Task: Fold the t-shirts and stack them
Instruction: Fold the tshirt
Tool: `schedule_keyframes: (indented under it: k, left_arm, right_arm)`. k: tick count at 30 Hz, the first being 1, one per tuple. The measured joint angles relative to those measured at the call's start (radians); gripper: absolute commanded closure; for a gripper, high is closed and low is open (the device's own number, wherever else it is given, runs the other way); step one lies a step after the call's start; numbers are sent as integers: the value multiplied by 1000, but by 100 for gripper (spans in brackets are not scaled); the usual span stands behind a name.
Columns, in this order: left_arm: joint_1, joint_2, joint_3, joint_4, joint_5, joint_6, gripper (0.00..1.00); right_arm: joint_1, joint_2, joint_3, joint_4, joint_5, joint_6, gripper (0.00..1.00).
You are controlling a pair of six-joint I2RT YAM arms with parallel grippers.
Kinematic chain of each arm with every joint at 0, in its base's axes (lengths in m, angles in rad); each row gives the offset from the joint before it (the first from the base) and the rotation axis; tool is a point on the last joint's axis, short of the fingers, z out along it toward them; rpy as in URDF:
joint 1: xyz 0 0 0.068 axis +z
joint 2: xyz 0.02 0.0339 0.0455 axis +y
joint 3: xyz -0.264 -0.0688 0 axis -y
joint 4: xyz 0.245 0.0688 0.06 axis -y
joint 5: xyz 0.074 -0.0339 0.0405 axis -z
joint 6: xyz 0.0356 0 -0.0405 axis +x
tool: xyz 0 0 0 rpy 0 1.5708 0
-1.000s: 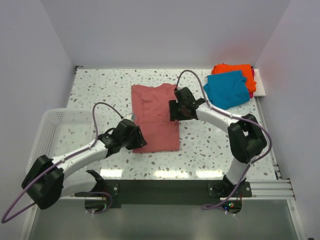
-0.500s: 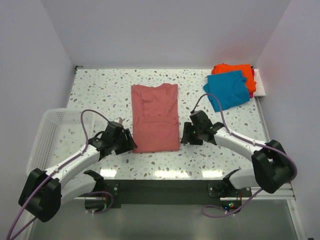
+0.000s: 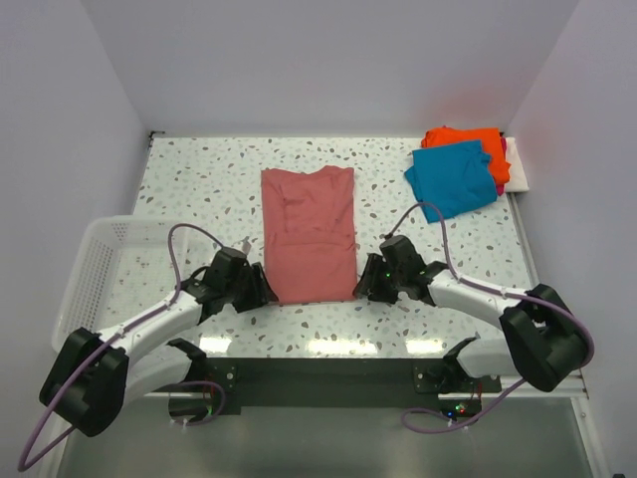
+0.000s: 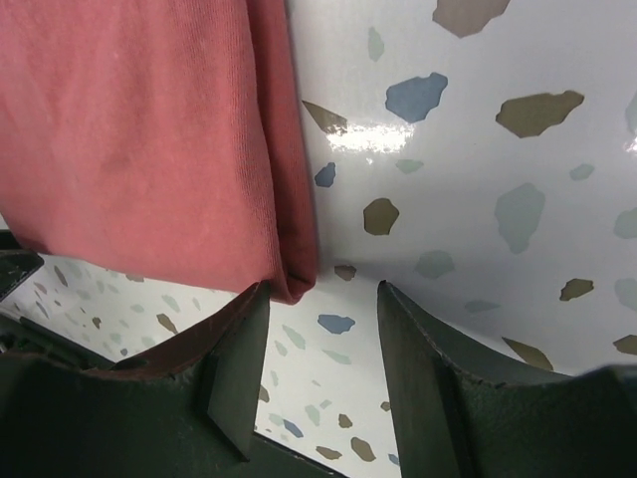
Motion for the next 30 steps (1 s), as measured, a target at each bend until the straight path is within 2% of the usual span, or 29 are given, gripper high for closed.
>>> schedule_keyframes:
  k: [11,14,16,18,20,21,22,26,30]
  left_arm:
    - [1,37,-27,118,11,-15,54]
    - [1,49,-34,150,11,-22,60]
    - [1,56,-38,163,10,-27,70]
    - [1,64,-40,168,6,-30,88]
    - [1,71,-42,166,3,-30,99]
    - [0,71,-42,166,3,-30,100]
    - [-1,70,-42,164,2,-29,100]
    - [-47,34,-42,114,-29,-33,100]
    - [-172,-70,-42,-18,-70,-69,100]
  right_arm:
    - [45,7,-49,98,0,96,54]
    - [45,26,-51,138,-1,118,57]
    - [45,45,-52,173,-1,130,64]
    - [45,65,-54,203,-1,137,83]
    - [45,88,-55,223,-5,145,91]
    - [45,89,-55,227,-4,143,98]
    - [45,89,-55,225,-4,139,100]
    - [55,43,-61,185,3,110,100]
    - [100,-121,-95,81,23,58,100]
